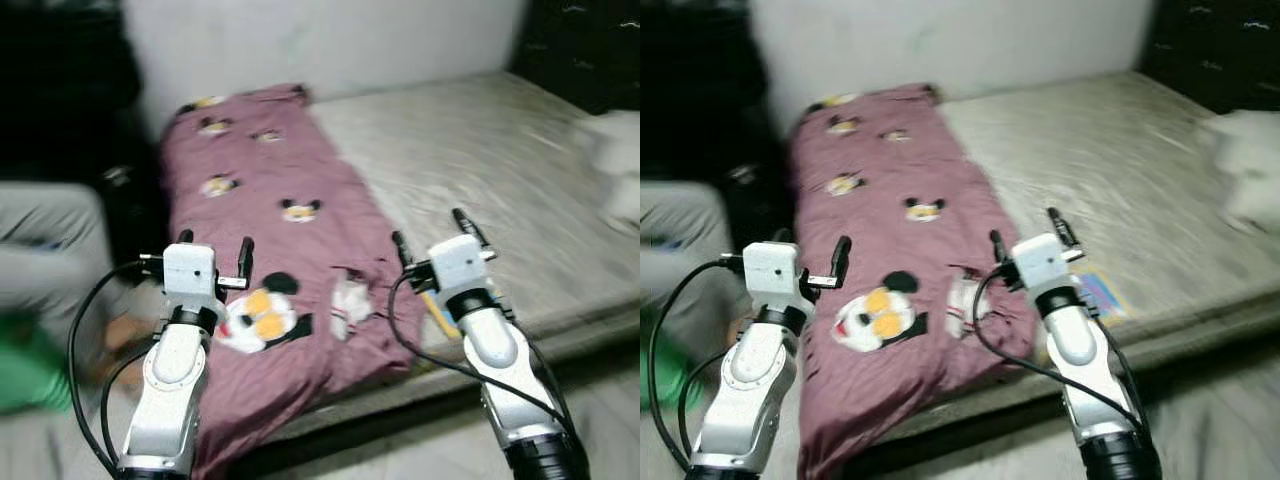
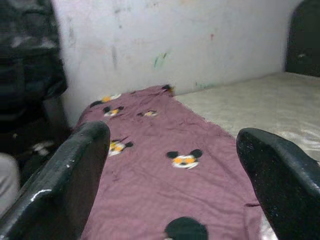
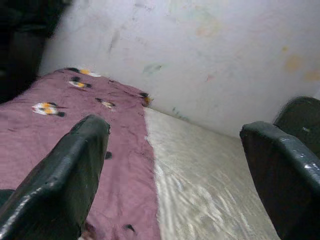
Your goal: Clean up the room
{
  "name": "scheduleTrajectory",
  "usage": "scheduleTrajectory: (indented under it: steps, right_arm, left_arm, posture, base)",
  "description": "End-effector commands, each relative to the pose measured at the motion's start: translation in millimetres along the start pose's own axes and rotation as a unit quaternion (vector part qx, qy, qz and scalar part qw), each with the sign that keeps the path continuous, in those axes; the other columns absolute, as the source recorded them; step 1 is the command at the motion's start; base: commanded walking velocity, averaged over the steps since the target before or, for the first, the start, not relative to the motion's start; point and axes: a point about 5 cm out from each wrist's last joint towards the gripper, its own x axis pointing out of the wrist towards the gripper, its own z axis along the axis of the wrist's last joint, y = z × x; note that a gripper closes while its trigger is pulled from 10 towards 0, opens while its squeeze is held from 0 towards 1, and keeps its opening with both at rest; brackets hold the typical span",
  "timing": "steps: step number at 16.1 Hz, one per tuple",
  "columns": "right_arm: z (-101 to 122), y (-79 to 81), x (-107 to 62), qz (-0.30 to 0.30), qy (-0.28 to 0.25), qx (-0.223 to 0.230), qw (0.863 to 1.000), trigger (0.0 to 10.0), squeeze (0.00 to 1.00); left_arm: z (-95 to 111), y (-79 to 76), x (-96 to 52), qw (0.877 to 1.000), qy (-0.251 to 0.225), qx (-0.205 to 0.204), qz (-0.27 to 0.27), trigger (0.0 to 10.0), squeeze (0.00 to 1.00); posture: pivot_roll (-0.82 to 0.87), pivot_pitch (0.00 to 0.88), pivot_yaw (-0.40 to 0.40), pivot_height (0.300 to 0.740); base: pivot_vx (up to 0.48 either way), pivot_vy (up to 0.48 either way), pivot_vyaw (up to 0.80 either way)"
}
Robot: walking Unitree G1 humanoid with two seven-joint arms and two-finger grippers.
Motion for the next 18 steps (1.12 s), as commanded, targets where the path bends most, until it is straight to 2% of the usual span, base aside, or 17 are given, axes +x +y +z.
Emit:
scheduleTrajectory:
  steps: [1,4,7,10,12,15,18]
  right_arm:
    - [2,7.2,1.0,0.011,-0.008,0.008,1.0,10.0,0.0]
    - [2,8.8,2.6,0.014,-0.011,0.009,1.0,10.0,0.0]
    - [2,8.6,1.4,0.015,-0.013,0.01,1.0,10.0,0.0]
    - [5,10.2,0.0,0.013,-0.025,0.025,0.999,10.0,0.0]
    - [6,9.3,-2.4,0.002,-0.024,0.032,0.999,10.0,0.0]
    - [-1,14.3,-11.2,-0.024,-0.001,0.054,0.998,10.0,0.0]
    - [-3,12.0,-16.8,-0.033,0.011,0.065,0.997,10.0,0.0]
  left_arm:
    - [-1,4.5,-1.4,1.0,0.003,0.004,0.005,10.0,0.0]
    - [0,1.5,2.0,1.0,0.003,-0.001,-0.009,10.0,0.0]
    - [0,1.6,-0.5,1.0,0.002,-0.001,-0.015,10.0,0.0]
    - [1,-0.5,-5.2,1.0,-0.001,-0.015,-0.018,10.0,0.0]
    - [-1,-10.7,-10.7,0.999,0.002,-0.03,-0.042,10.0,0.0]
    - [-1,-25.1,-11.2,0.996,0.012,-0.051,-0.072,10.0,0.0]
    - [-2,-28.2,-11.4,0.995,0.016,-0.055,-0.085,10.0,0.0]
  posture:
    - [-0.06,0.0,0.021,0.74]
    - [-0.07,0.0,0.028,0.74]
    - [-0.06,0.0,0.011,0.74]
    - [-0.07,0.0,0.012,0.74]
    - [-0.08,0.0,0.023,0.74]
    - [-0.1,0.0,0.084,0.74]
    - [-0.11,0.0,0.07,0.74]
  base:
    - [0.0,0.0,0.8]
    - [0.0,0.0,0.8]
    - [0.0,0.0,0.8]
    - [0.0,0.0,0.0]
    - [0.0,0.0,0.0]
    - [0.0,0.0,0.0]
    - [0.0,0.0,0.0]
